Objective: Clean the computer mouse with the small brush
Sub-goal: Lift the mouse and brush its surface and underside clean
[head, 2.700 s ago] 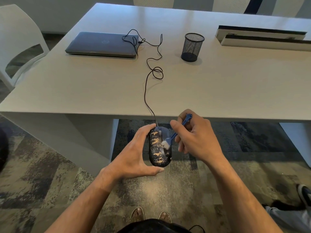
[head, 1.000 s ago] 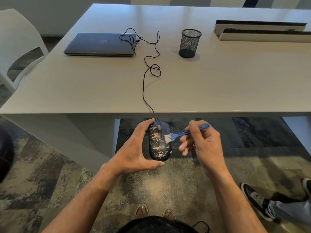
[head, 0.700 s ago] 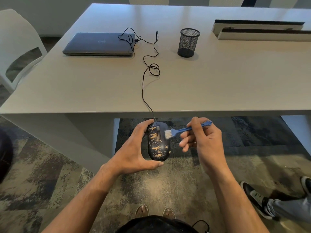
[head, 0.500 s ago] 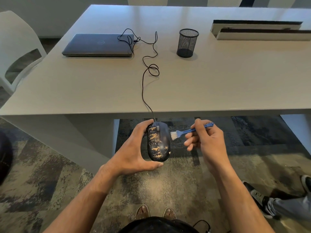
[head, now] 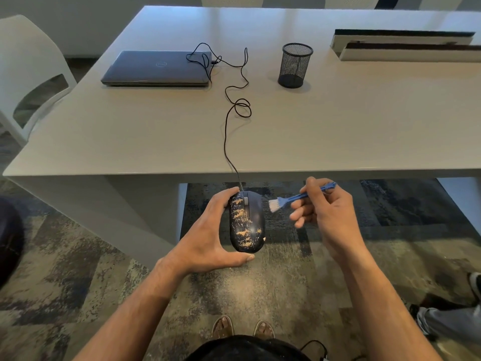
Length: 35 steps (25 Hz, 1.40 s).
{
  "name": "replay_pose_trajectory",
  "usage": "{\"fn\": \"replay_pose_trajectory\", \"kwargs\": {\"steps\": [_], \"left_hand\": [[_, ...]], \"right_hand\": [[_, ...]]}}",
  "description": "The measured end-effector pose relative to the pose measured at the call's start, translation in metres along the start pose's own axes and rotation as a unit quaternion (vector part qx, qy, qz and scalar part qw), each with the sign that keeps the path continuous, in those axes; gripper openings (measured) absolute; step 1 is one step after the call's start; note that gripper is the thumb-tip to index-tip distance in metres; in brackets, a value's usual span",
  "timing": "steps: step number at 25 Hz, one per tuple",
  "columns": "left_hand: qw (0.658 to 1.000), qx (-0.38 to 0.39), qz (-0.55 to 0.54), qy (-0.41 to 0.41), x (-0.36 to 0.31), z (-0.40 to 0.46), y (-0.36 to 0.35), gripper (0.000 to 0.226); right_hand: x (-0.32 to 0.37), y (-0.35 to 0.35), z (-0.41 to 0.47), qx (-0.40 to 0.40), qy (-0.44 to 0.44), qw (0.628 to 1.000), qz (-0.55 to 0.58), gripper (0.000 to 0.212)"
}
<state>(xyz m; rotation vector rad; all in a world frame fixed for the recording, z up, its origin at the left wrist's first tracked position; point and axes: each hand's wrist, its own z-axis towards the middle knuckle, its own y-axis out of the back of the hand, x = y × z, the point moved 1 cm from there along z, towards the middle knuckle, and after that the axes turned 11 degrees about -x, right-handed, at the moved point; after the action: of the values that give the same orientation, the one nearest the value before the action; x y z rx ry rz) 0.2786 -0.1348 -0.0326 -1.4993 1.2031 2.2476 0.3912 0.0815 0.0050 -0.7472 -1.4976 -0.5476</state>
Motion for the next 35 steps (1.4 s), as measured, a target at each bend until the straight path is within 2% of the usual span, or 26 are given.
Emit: {"fn": "replay_pose_trajectory", "kwargs": {"steps": [6,12,17,22,27,33,35], "left_hand": [[1.000,0.003,-0.009,-0.011,-0.002,0.005,-0.001,0.119],[1.000,0.001,-0.008,-0.007,0.000,0.001,0.000,0.119],[1.000,0.009,-0.010,-0.017,-0.003,0.004,-0.003,0.119],[1.000,0.010,-0.012,-0.019,-0.002,0.003,-0.004,0.118],[1.000,0.010,-0.013,-0.024,-0.001,0.005,-0.006,0.118],[1.000,-0.002,-0.019,-0.013,0.005,0.004,-0.006,0.119],[1.000,-0.001,-0.022,-0.010,0.007,0.005,-0.007,0.119]], "right_hand": [[-0.001,-0.022,0.006,0.026,-0.015,0.999,0.043,0.034],[-0.005,-0.003,0.005,-0.064,0.020,0.998,-0.011,0.034],[-0.005,-0.022,0.005,0.000,0.016,1.000,0.009,0.037],[-0.005,-0.012,0.010,-0.046,0.017,0.999,-0.016,0.034],[-0.001,-0.025,0.009,-0.010,0.021,1.000,0.009,0.037],[0.000,-0.010,-0.001,-0.063,0.026,0.997,-0.025,0.033],[0.003,-0.012,-0.008,-0.042,0.043,0.998,-0.011,0.034]]}}
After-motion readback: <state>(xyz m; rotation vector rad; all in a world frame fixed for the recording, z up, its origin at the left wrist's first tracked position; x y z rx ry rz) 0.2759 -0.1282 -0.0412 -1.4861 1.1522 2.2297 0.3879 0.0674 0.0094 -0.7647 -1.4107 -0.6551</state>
